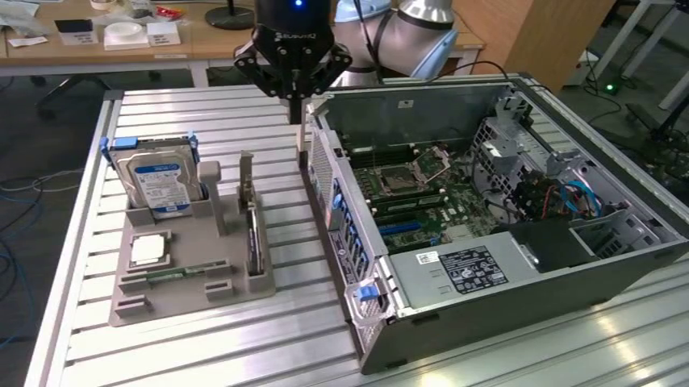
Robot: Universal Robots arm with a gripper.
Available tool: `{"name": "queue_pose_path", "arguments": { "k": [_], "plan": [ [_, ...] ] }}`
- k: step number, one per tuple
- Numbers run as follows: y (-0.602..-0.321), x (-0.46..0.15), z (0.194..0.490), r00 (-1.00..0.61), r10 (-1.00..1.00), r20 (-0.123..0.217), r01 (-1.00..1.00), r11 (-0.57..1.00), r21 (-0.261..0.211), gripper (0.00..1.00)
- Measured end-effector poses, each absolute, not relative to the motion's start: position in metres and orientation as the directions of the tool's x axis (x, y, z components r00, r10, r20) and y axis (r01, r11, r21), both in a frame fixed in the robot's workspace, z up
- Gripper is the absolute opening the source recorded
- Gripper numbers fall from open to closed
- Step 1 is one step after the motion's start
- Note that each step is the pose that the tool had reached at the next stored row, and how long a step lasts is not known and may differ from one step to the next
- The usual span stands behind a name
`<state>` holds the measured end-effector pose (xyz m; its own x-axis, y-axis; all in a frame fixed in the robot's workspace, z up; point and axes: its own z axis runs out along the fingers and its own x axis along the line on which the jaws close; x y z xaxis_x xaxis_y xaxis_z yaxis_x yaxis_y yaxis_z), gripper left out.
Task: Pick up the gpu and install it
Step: 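Reach for the gpu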
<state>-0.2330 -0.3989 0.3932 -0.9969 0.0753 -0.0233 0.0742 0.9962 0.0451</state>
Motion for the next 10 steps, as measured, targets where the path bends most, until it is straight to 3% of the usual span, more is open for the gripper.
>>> {"name": "queue_pose_path", "arguments": {
  "k": [10],
  "plan": [
    [-0.399, -0.271, 0.393, -0.997, 0.075, -0.023, 0.074, 0.996, 0.045, 0.11]
  ]
}}
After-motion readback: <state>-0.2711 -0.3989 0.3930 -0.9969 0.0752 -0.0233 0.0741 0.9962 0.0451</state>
